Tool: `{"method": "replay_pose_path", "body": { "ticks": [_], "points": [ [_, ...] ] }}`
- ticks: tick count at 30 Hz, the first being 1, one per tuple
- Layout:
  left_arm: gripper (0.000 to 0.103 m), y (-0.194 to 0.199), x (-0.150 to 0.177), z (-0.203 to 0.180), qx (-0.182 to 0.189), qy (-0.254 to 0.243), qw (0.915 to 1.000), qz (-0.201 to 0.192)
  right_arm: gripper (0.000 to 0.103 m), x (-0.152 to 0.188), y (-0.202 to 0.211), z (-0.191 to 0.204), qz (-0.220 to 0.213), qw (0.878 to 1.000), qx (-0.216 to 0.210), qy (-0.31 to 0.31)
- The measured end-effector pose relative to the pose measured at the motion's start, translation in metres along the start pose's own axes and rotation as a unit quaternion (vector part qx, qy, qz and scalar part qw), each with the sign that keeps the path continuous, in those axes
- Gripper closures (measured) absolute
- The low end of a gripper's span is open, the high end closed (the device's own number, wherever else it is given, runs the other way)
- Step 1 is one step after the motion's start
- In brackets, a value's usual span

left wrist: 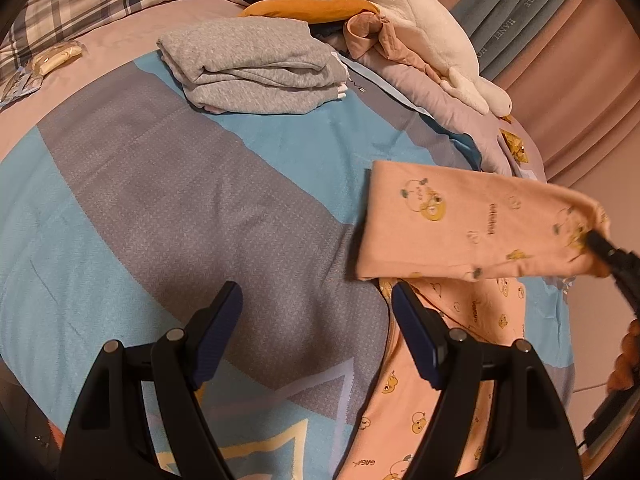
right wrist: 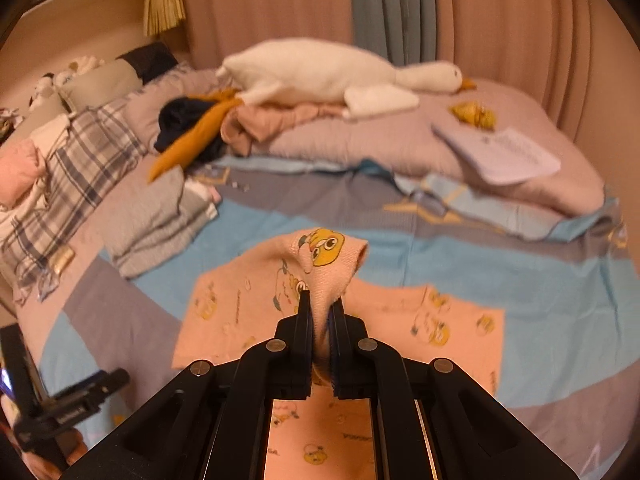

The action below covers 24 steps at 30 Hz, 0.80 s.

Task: Fold small clothes
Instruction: 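Lift the grasped end with the right gripper and fold it over the body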

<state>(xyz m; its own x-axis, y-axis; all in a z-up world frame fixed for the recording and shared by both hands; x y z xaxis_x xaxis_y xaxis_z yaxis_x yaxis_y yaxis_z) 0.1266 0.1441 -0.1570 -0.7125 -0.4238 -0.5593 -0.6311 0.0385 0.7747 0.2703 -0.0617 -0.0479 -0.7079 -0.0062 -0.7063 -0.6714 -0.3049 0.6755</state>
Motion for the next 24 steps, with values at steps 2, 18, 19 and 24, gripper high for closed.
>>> {"method": "replay_pose_path", "body": {
  "ticks": [2,18,19,24],
  "points": [
    [0.027,-0.001,0.0,-0.002,-0.001,-0.003,1.0,0.001,0.095,-0.006,0.006,-0.002,-0.009,1.0,0.004,-0.005],
    [0.026,-0.019,-0.004,-0.034,0.02,-0.037,0.9989,0.019,0.095,-0.013,0.016,-0.075,-0.024,0.995,0.079,-0.049],
    [0.026,-0.021,-0.004,-0.038,0.022,-0.041,0.9987,0.02,0.095,-0.012,0.016,-0.08,-0.023,0.995,0.084,-0.051],
    [0.026,-0.031,-0.002,-0.053,0.027,-0.057,0.9975,0.032,0.095,-0.004,0.006,-0.106,-0.004,0.992,0.1,-0.071]
  ]
}}
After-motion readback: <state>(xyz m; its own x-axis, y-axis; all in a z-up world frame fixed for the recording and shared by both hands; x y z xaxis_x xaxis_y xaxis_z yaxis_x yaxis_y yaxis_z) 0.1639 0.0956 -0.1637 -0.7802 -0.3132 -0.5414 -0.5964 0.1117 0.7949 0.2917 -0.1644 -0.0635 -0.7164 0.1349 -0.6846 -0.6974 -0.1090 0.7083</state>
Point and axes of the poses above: each gripper's, at about its wrist camera, not at the fingertips, and y roughly against the way its jaws point, z to its left, x to its underside, the point moved 6 cm from there along -y, roughly the way its jaws point, and after that the axes turned 14 degrees about -y, right-handed, at the moved point
